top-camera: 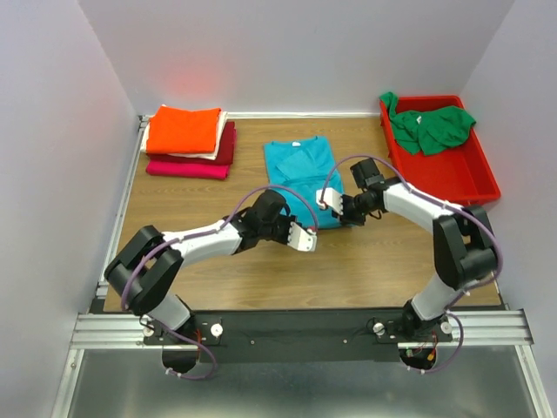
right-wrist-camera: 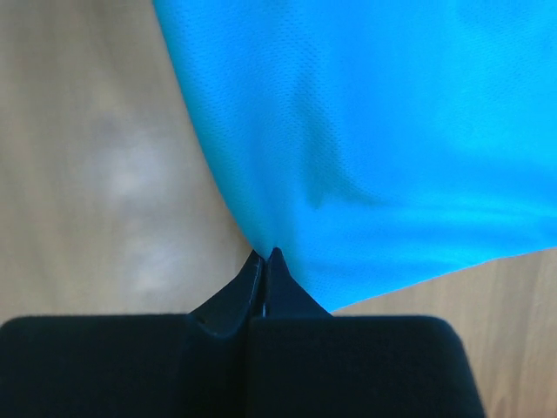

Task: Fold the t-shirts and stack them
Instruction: Fold the tshirt

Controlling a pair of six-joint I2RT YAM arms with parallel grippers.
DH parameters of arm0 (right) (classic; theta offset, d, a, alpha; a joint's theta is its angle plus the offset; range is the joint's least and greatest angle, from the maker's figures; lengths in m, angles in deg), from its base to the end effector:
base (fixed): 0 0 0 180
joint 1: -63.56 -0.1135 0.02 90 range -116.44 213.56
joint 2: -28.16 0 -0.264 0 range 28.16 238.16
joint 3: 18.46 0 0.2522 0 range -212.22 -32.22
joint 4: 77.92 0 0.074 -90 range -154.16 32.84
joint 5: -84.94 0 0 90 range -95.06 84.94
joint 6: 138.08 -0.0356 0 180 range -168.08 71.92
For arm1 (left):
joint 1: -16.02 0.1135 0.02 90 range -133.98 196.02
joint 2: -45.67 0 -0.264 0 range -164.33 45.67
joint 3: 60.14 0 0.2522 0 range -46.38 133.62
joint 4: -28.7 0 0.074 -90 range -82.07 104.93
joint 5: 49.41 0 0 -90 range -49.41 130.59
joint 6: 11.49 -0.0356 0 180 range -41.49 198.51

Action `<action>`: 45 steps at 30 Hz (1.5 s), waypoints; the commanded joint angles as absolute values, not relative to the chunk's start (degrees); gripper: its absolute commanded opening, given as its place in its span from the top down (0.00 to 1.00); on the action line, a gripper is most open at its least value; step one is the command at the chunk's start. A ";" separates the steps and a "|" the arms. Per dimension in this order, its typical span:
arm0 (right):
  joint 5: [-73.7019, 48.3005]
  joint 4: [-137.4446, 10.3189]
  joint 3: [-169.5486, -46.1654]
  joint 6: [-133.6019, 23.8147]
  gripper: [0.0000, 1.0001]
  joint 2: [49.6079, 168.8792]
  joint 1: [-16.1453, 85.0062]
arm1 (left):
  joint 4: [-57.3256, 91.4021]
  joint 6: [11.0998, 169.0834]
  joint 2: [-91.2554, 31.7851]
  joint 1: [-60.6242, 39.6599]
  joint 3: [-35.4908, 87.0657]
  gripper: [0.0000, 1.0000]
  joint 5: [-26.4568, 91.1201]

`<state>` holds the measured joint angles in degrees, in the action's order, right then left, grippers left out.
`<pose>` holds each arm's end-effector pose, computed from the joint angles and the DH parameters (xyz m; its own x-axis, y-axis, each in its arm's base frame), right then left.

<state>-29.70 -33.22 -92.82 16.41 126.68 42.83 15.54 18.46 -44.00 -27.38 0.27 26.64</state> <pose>0.3011 0.1298 0.1722 0.0416 -0.8614 -0.5063 -0.9864 0.0452 -0.1580 0.2256 -0.2252 0.1810 0.4451 0.7364 -0.5095 0.8221 -0.1106 0.5585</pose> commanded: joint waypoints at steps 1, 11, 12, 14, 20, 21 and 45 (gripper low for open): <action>-31.69 -22.78 -87.78 16.52 1.00 118.28 40.19 | 9.93 21.64 -39.60 -32.22 -2.86 1.00 22.23; -36.53 -11.52 -75.74 14.24 1.00 97.96 38.33 | 5.62 29.20 -31.24 -42.51 -8.23 1.00 18.80; -36.35 -10.99 -75.47 14.15 0.99 96.38 38.33 | 5.36 29.73 -30.89 -43.04 -8.24 1.00 18.80; -35.91 -10.02 -74.77 13.62 1.00 94.97 38.33 | 4.83 31.31 -29.57 -43.57 -8.67 1.00 18.80; -36.44 -8.26 -74.94 12.04 1.00 90.83 38.33 | 4.74 32.11 -25.79 -44.19 -9.73 1.00 18.70; -36.35 -8.26 -75.46 11.60 1.00 90.65 38.33 | 4.74 32.19 -25.44 -44.10 -9.64 1.00 18.97; -16.59 -35.39 -116.41 -1.31 1.00 128.42 44.66 | 20.03 17.86 -51.16 -15.10 22.07 1.00 19.59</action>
